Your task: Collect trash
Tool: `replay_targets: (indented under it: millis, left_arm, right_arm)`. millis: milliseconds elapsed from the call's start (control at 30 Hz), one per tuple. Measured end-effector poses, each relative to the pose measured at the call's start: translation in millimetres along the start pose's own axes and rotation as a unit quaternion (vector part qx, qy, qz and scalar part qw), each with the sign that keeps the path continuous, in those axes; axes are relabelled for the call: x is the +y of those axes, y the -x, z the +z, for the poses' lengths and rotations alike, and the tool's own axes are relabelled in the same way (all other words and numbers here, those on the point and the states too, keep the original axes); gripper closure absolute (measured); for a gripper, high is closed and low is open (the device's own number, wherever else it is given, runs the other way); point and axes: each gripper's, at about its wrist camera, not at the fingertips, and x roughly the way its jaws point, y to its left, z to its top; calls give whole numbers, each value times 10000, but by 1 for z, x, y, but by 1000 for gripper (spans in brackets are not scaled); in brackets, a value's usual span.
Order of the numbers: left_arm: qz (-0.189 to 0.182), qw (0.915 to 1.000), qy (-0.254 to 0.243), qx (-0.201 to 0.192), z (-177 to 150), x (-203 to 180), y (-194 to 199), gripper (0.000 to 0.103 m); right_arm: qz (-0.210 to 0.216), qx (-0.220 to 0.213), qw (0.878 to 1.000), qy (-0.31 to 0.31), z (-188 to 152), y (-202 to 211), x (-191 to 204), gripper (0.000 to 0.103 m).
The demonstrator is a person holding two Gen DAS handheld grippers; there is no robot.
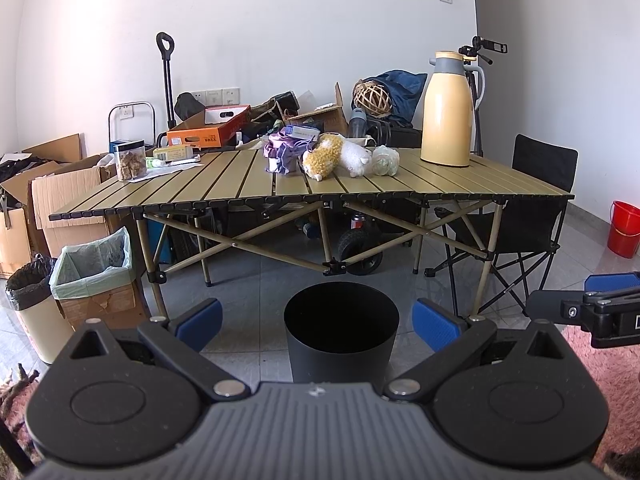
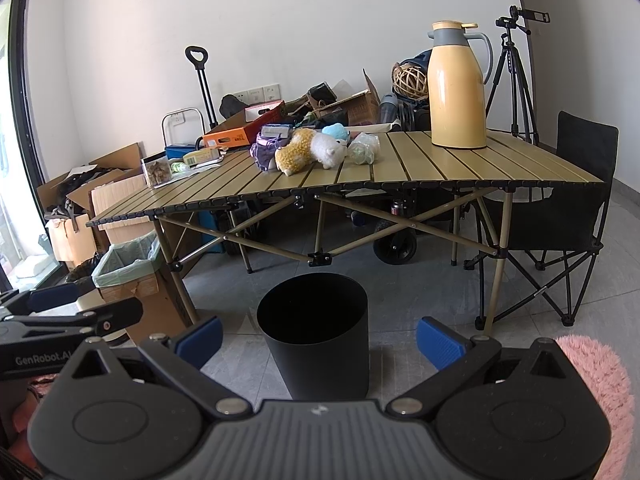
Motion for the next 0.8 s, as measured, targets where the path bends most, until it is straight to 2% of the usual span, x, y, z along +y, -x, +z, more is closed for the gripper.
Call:
replay_targets:
  millis: [600,800]
  left_arm:
    - [10,10000,-5,8,3,2,-2,0]
    - [82,10000,-36,18,7,1,-11,0]
  right_arm:
    - [6,1,10000,25,2,-2,1,0]
    - [72,4,10000,-3,2,-15,-1,0]
